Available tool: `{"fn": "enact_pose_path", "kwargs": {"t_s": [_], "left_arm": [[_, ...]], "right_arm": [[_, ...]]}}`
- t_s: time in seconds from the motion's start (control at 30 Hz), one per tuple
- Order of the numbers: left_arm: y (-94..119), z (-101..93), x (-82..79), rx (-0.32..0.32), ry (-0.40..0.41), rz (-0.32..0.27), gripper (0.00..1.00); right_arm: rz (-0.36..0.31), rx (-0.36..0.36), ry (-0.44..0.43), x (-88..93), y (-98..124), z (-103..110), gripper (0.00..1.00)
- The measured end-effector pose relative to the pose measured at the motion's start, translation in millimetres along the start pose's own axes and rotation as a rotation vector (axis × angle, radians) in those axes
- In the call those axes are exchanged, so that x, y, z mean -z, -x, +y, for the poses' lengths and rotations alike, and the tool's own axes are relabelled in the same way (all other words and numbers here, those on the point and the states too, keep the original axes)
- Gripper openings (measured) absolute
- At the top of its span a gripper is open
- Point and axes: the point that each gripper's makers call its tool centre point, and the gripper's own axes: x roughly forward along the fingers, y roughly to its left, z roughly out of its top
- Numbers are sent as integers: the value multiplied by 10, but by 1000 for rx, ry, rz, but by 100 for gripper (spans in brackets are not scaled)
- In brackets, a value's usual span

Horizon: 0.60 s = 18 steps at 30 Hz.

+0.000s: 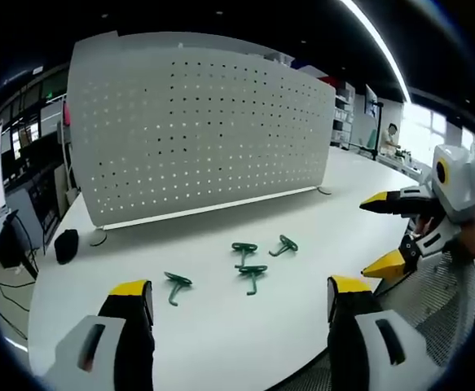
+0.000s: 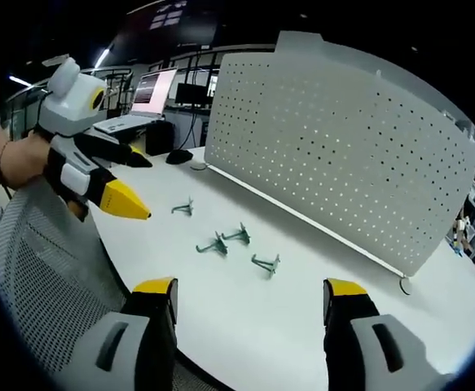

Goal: Insert the hook assembly into the mounting plate slot until the hook locks in place.

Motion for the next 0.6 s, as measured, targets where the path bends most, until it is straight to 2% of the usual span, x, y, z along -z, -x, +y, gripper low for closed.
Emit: {"fn": "enact_pose_path", "kwargs": {"t_s": [0.6], "left_arm": [[-28,-8,72,10,-6,34,90]], "right_arm": [[6,27,-4,19,11,-44,68]]}}
